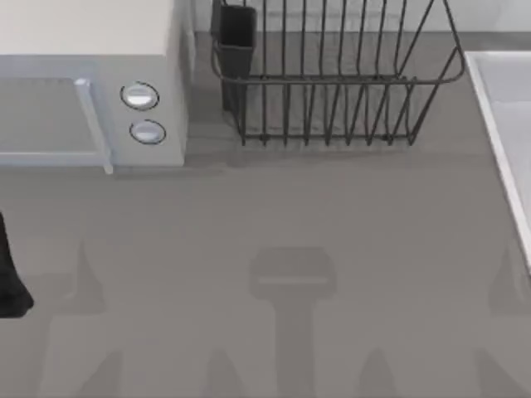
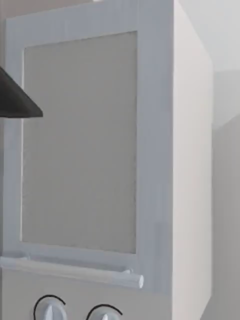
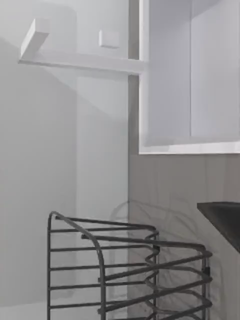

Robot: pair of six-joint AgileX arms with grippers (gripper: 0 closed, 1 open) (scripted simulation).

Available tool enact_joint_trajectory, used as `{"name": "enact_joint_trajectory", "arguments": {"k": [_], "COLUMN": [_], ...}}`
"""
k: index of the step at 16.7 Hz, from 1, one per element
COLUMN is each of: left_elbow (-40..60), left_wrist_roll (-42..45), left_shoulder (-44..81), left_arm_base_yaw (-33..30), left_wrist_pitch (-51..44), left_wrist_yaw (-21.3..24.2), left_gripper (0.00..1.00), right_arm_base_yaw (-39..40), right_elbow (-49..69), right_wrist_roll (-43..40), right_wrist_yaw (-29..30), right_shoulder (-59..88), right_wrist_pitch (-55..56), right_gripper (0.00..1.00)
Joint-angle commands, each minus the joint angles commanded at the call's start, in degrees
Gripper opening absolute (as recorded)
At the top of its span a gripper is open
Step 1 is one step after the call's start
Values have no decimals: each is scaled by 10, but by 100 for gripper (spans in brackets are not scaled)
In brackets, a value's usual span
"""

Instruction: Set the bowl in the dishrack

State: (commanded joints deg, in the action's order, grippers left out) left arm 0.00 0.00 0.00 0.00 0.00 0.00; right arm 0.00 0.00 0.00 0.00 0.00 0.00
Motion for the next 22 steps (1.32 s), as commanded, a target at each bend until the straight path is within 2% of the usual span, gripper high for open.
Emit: {"name": "enact_joint_trajectory", "arguments": {"k": [4, 8, 18, 22], "left_elbow": [0, 0, 0, 0], "left_wrist_roll": [0, 0, 0, 0], "left_shoulder": [0, 0, 0, 0], "left_arm_base_yaw": [0, 0, 0, 0], "left_wrist_pitch": [0, 0, 0, 0], "left_wrist_yaw": [0, 0, 0, 0], "left_gripper": [100, 100, 100, 100], "right_arm_base_yaw": [-12, -72, -290, -353], "right_elbow": [19, 122, 517, 634], "right_wrist_roll": [-11, -67, -286, -348], "right_wrist_yaw": [-1, 0, 9, 6], "right_shoulder": [19, 129, 705, 854], "right_wrist_pitch": [-18, -117, -521, -632], "right_gripper": [100, 100, 100, 100]}}
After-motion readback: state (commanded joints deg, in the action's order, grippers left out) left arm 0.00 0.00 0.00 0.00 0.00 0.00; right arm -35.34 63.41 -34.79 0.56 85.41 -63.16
